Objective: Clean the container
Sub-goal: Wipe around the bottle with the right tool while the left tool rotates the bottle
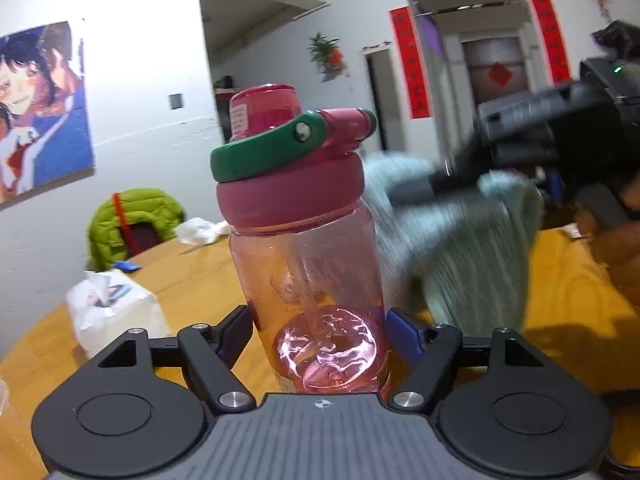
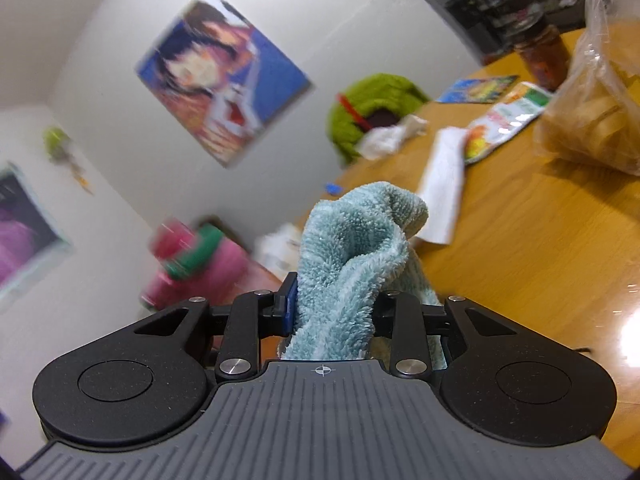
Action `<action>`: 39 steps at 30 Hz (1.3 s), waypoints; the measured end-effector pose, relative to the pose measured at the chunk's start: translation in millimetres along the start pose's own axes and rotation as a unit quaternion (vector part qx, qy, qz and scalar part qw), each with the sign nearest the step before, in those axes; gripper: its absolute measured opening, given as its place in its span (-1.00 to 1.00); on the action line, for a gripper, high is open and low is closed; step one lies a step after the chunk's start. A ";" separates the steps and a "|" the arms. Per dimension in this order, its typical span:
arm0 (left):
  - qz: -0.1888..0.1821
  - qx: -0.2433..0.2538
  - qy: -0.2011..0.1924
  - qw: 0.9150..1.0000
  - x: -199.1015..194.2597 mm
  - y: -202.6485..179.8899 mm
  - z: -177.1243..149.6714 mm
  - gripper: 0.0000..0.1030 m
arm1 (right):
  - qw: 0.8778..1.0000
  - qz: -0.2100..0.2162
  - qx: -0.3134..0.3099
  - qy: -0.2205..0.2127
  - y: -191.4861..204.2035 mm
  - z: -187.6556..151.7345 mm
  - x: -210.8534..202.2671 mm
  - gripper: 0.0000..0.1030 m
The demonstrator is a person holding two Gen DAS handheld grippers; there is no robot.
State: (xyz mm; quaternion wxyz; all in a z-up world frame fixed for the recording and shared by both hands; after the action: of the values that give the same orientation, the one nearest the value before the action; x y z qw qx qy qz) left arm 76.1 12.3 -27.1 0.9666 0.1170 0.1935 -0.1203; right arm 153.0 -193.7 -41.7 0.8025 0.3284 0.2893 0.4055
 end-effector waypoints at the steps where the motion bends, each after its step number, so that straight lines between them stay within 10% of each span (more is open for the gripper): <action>1: -0.010 -0.001 -0.002 1.000 -1.8 -3.0 0.0 0.38 | 0.999 0.032 0.015 -0.005 1.6 2.1 -3.6 -0.36; 5: -0.020 0.005 -0.006 1.000 -3.5 -10.8 -0.7 0.38 | 0.985 0.135 0.104 -0.010 -7.5 7.7 -10.0 -0.36; 8: -0.020 0.004 -0.008 1.000 -3.3 -11.2 -1.9 0.38 | 0.980 0.122 0.155 0.029 -25.0 -0.5 4.6 -0.36; 13: -0.015 0.000 -0.009 1.000 -2.5 -7.0 -5.0 0.37 | 0.983 -0.015 0.147 0.110 -46.4 -23.4 33.7 -0.36; 17: -0.015 0.001 -0.009 1.000 -2.6 -6.4 -4.4 0.37 | 0.986 -0.020 0.129 0.105 -37.9 -21.1 32.1 -0.34; 23: -0.029 0.004 -0.015 0.999 -2.4 -9.2 -3.6 0.37 | 0.986 0.111 0.120 0.037 -10.0 1.4 4.7 -0.34; 30: -0.022 0.000 -0.011 1.000 -3.4 -10.3 -3.9 0.48 | 0.987 -0.054 0.105 0.109 -36.8 -18.5 34.9 -0.34; 34: 0.013 -0.011 0.024 1.000 -10.1 -10.4 -2.8 0.76 | 0.995 -0.060 0.049 0.071 -24.0 -10.0 28.9 -0.34; 39: -0.020 -0.018 0.024 0.999 -23.2 -16.6 1.9 0.37 | 0.998 -0.051 0.034 0.030 -21.2 0.9 25.0 -0.34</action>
State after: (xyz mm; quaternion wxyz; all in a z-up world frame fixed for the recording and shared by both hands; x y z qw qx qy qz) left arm 51.4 0.4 -19.1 0.9613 0.0984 0.2206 -0.1329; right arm 176.1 -182.6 -62.3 0.8016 0.3277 0.3435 0.3633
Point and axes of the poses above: each gripper's, at about its wrist camera, not at the fingertips, and x roughly the way its jaws point, y to its left, z to its top, the point moved 6 cm from there along x, roughly the way its jaws point, and after that the axes turned 4 degrees about y, right-handed, at the moved point
